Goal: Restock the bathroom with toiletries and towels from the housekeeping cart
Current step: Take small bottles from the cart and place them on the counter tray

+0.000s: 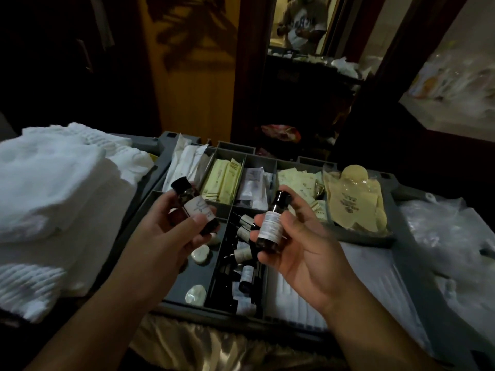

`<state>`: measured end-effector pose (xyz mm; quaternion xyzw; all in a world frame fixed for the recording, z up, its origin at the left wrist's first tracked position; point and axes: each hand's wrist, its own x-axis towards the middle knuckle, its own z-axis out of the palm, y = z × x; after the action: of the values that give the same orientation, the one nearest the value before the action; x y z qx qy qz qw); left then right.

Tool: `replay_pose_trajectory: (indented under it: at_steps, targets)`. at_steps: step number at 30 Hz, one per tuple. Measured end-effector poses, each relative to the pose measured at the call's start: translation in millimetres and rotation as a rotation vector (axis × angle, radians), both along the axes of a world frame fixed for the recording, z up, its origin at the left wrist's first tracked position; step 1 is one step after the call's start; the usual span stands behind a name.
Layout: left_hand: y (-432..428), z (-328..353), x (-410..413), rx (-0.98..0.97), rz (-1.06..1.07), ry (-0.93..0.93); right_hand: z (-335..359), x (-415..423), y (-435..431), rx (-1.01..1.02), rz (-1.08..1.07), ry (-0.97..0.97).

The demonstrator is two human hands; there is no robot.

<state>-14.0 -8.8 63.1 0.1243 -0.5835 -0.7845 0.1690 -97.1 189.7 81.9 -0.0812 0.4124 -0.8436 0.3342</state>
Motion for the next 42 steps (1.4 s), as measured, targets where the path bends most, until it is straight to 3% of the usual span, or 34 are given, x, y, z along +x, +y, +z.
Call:
replay_pose_trajectory:
  at_steps: [9,15,20,33,42]
  targets:
    - [22,-11,6,0.054,-0.008,-0.021,-28,-22,0,-0.022,0.131,-0.097]
    - [27,-26,29,0.245,0.146,-0.075,-54,-26,-6,-0.043,0.237,-0.2]
    - [31,-32,54,0.28,0.245,-0.074,-66,-13,-9,-0.029,0.32,-0.246]
    - [45,-25,169,0.279,0.35,-0.043,-47,63,-30,0.015,0.51,-0.14]
    - [38,-21,320,0.185,0.485,0.031,-35,190,-76,0.093,0.758,-0.031]
